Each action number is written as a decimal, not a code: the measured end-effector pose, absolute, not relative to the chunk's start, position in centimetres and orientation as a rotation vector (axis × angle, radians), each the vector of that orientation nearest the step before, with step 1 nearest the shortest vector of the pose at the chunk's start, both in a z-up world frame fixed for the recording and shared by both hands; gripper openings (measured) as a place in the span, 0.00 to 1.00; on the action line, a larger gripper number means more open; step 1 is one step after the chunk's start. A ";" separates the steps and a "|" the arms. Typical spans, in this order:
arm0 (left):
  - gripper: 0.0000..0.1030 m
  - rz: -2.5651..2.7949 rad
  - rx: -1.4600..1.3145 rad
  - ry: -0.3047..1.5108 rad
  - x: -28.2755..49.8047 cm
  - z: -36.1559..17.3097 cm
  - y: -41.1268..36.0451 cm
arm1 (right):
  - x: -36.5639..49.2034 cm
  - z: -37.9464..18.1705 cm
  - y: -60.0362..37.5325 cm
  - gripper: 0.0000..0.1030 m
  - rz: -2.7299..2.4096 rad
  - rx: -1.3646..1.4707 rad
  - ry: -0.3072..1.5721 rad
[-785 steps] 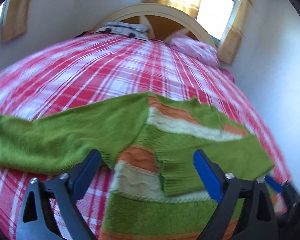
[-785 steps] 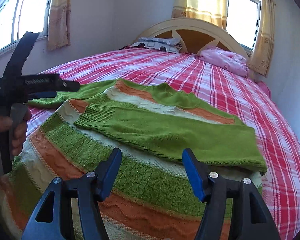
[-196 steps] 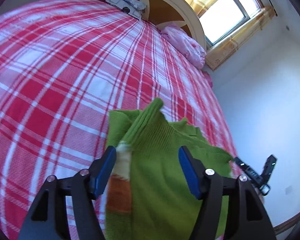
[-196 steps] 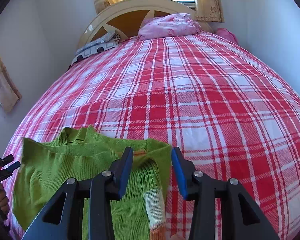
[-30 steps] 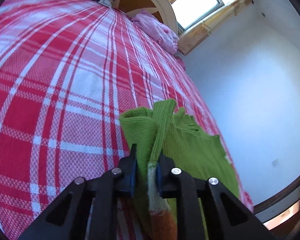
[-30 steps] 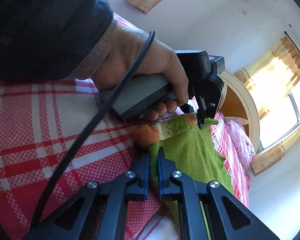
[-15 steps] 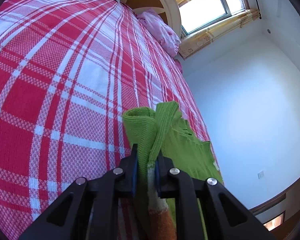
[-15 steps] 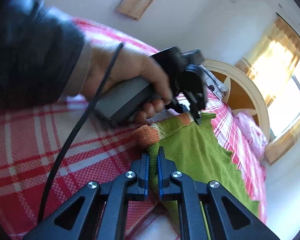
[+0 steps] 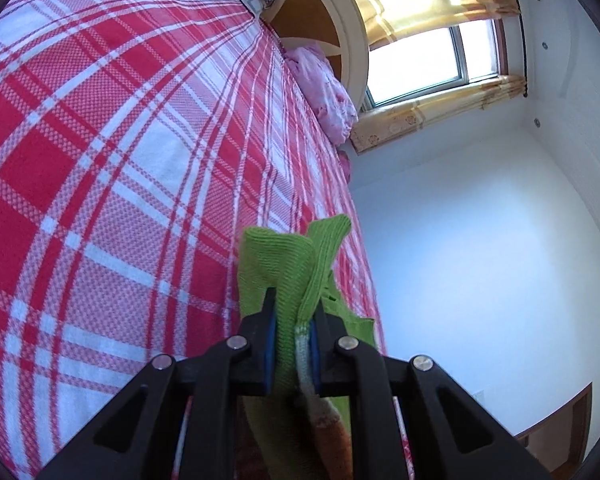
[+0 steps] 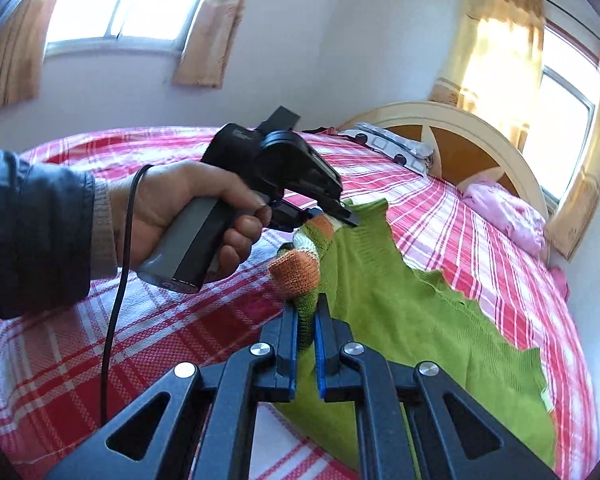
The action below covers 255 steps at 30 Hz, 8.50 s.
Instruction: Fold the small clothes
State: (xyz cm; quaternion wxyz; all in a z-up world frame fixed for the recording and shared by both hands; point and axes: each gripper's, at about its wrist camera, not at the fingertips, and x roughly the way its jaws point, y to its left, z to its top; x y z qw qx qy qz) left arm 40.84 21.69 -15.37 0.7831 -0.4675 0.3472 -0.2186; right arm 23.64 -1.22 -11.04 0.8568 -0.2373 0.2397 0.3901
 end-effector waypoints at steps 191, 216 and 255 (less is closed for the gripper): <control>0.76 -0.553 -0.173 0.839 34.5 -13.7 -4.4 | 53.6 -21.4 -28.1 0.31 0.771 0.445 1.038; 0.48 -0.476 -0.053 0.814 27.5 -11.0 -3.6 | 43.9 -16.1 -25.8 0.29 0.840 0.341 0.882; 0.47 -0.112 -0.112 0.736 17.2 -7.9 13.3 | 35.1 -12.7 -1.3 0.29 1.226 0.356 0.953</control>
